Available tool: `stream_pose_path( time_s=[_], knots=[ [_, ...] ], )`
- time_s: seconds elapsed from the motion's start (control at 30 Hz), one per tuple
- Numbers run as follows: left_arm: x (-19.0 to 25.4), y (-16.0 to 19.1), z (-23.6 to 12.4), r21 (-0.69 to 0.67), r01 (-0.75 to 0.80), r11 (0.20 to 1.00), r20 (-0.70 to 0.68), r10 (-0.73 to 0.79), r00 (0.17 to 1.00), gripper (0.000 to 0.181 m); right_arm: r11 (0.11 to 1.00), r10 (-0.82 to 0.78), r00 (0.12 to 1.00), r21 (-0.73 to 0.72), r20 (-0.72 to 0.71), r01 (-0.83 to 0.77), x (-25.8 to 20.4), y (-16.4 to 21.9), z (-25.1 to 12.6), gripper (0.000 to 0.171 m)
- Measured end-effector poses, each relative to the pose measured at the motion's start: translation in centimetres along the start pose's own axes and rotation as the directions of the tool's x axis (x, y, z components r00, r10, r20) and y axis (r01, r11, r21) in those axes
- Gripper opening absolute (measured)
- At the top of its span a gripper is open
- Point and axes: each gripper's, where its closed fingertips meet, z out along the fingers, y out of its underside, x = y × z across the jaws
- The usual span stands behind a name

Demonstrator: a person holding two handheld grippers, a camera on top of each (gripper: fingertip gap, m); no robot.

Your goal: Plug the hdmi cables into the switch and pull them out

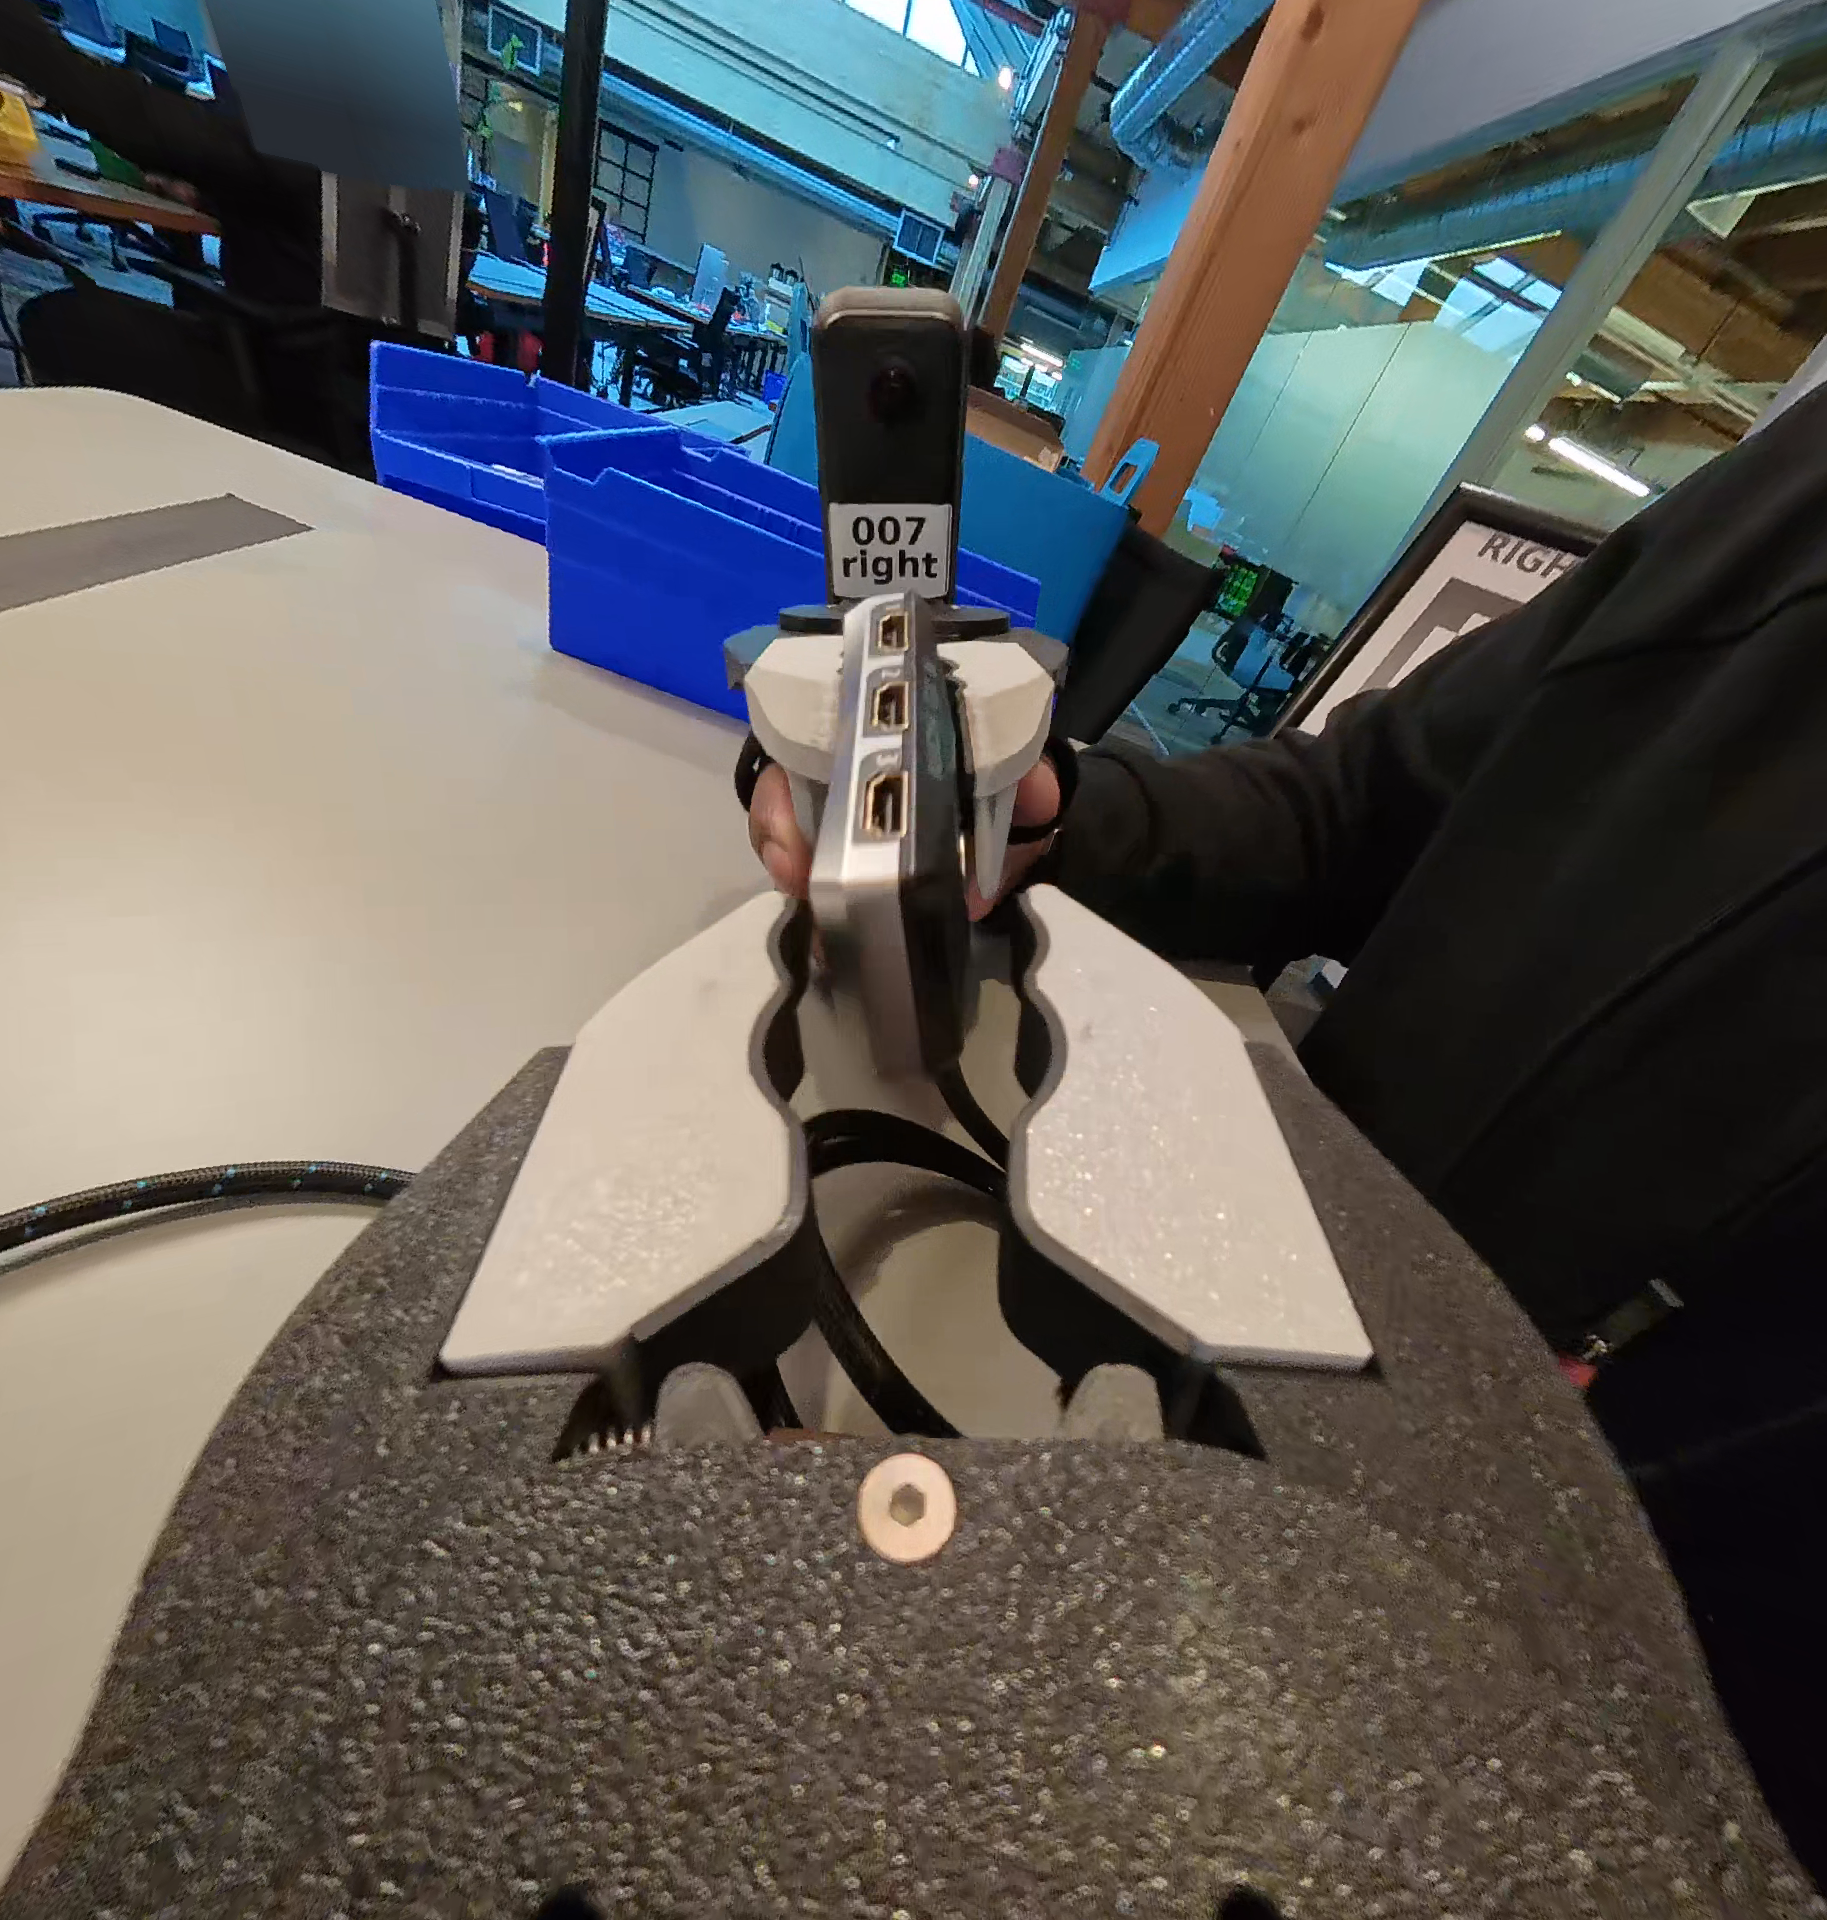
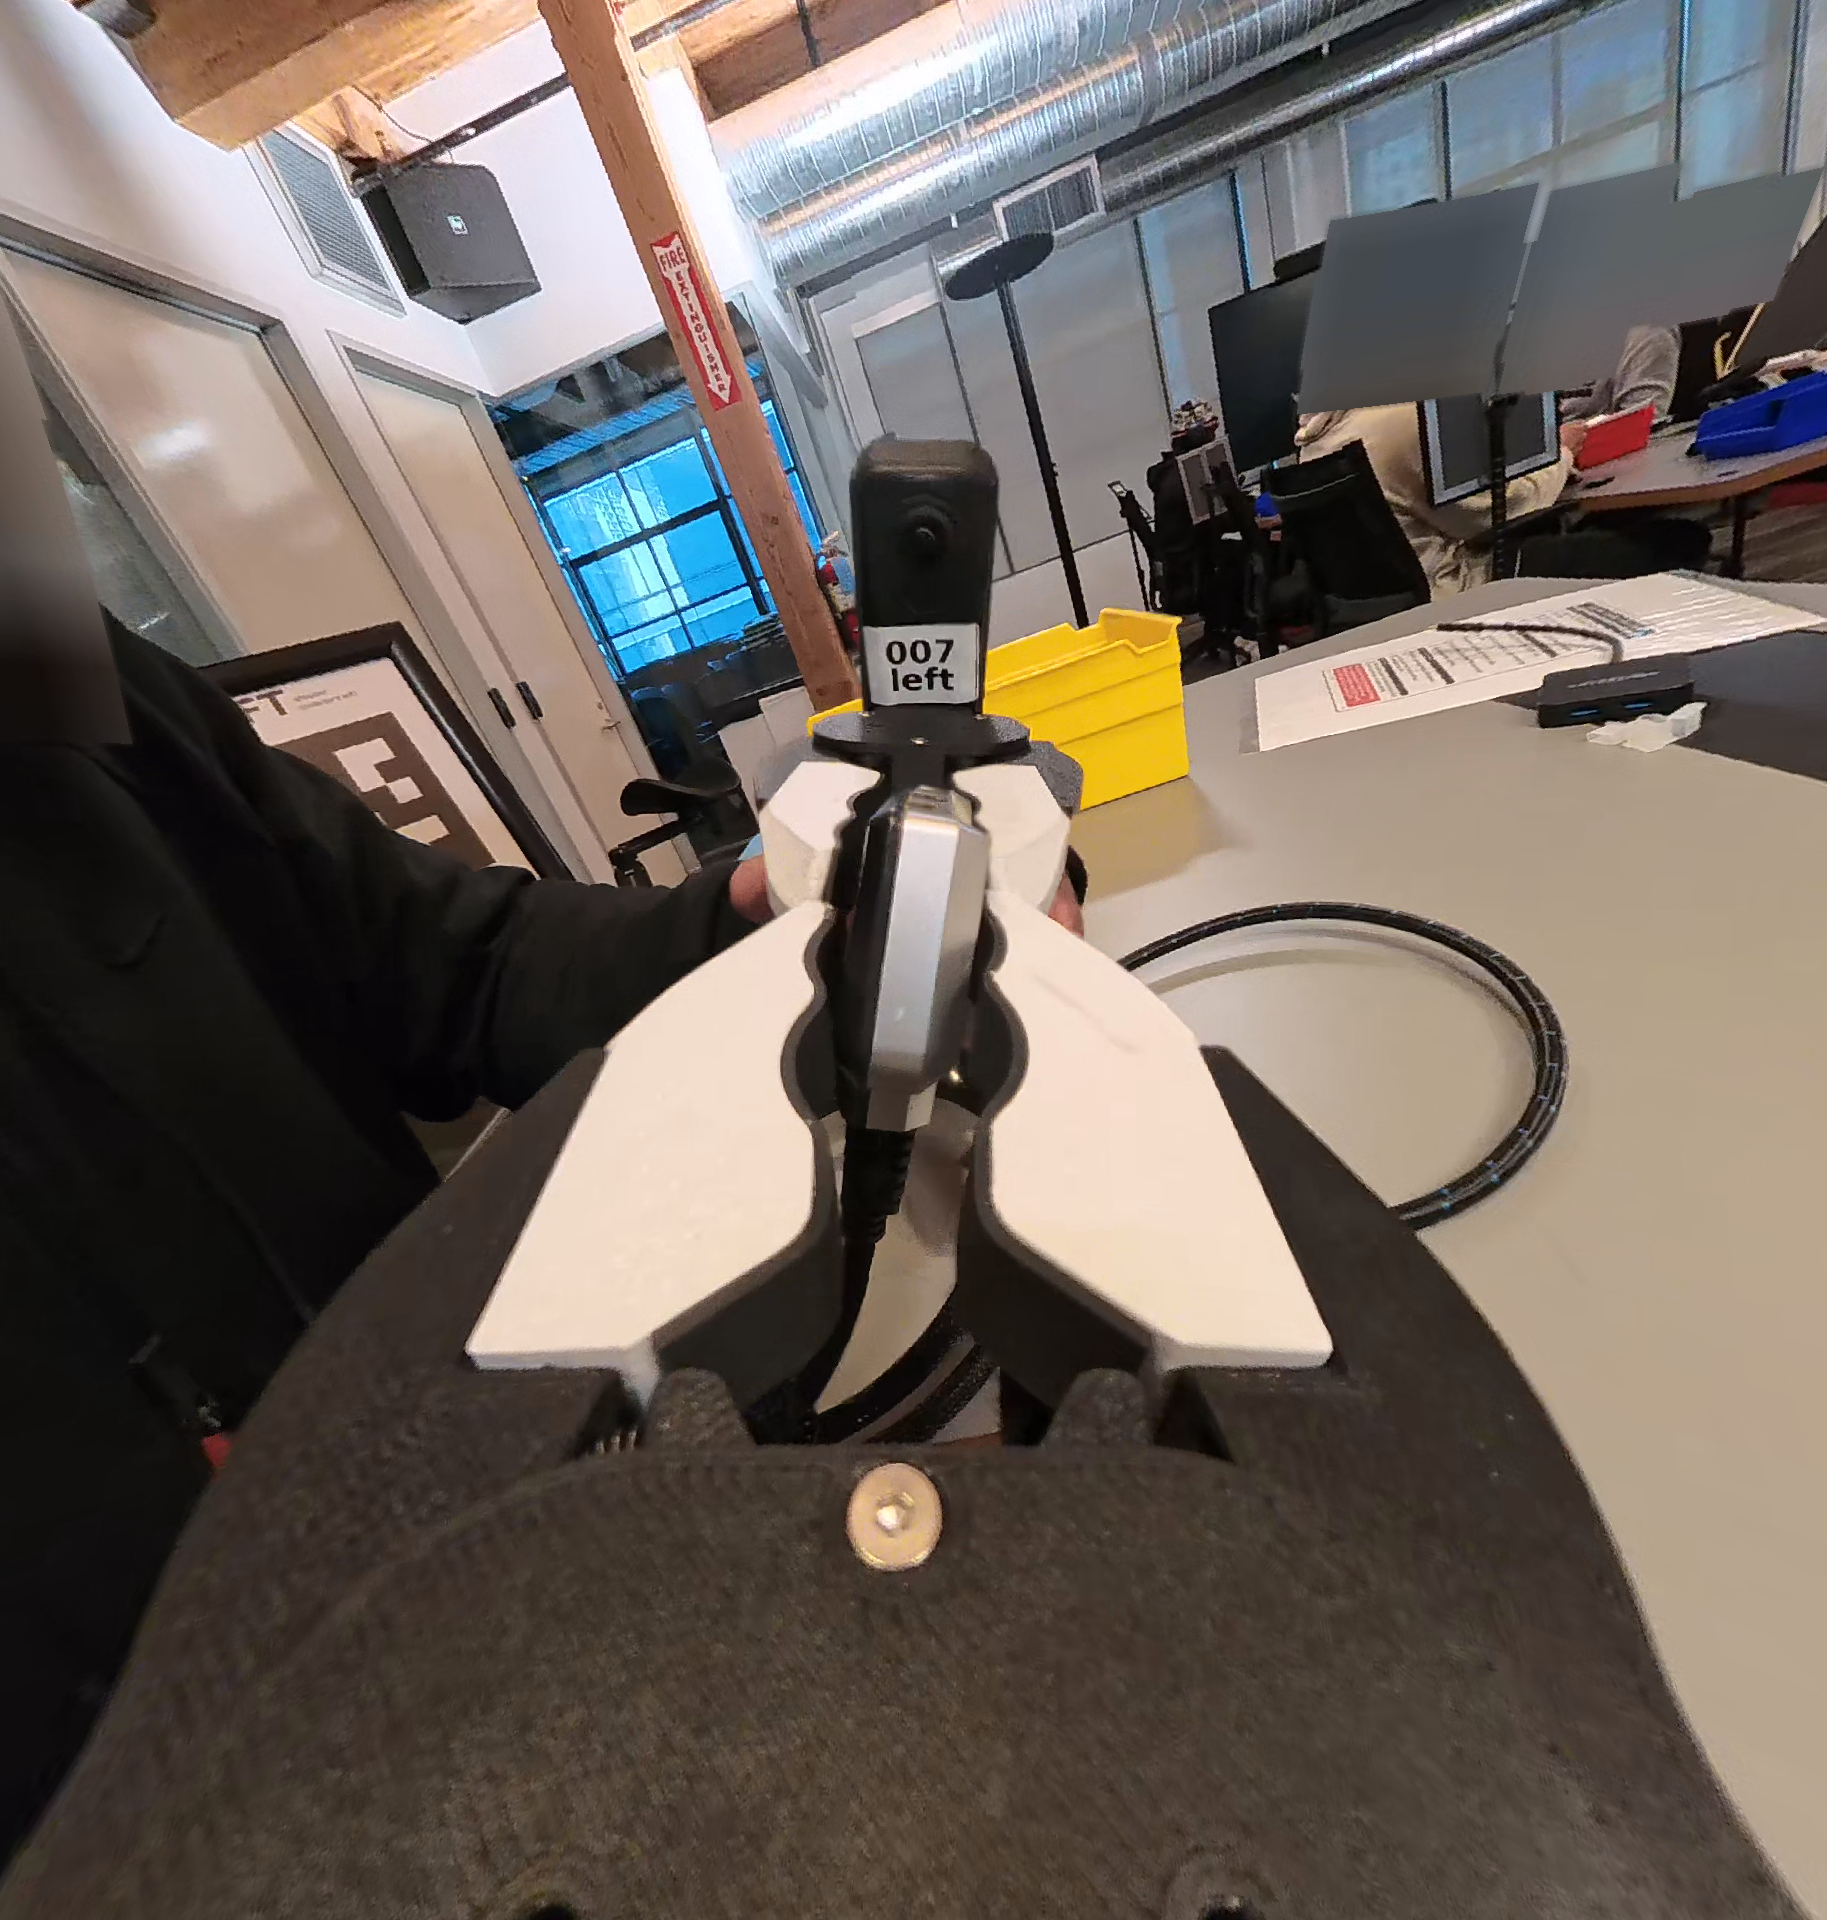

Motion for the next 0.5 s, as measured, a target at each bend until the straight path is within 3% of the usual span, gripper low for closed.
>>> stream_pose_path(
  time_s=[0.07, 0.27, 0.5],
  knots=[
    [-0.1, 0.0, 0.1, 0.000, -0.024, 1.000, 0.018, 0.024, 1.000, 0.023, 1.000, 0.008, 1.000, -0.006, 0.007, -0.008, -0.1, 0.4, 0.3, 0.022],
    [0.1, -0.4, -1.1, -0.014, -0.049, 0.999, 0.000, 0.049, 0.999, 0.022, 0.999, -0.042, 0.999, -0.036, -0.029, 0.041, -0.1, 0.8, 0.7, 0.024],
    [-0.8, -3.7, -8.3, 0.130, -0.021, 0.991, 0.008, 0.020, 1.000, 0.020, 0.983, -0.129, 0.972, -0.155, -0.194, 0.100, 2.8, 1.9, -0.2, 0.029]
  ],
)
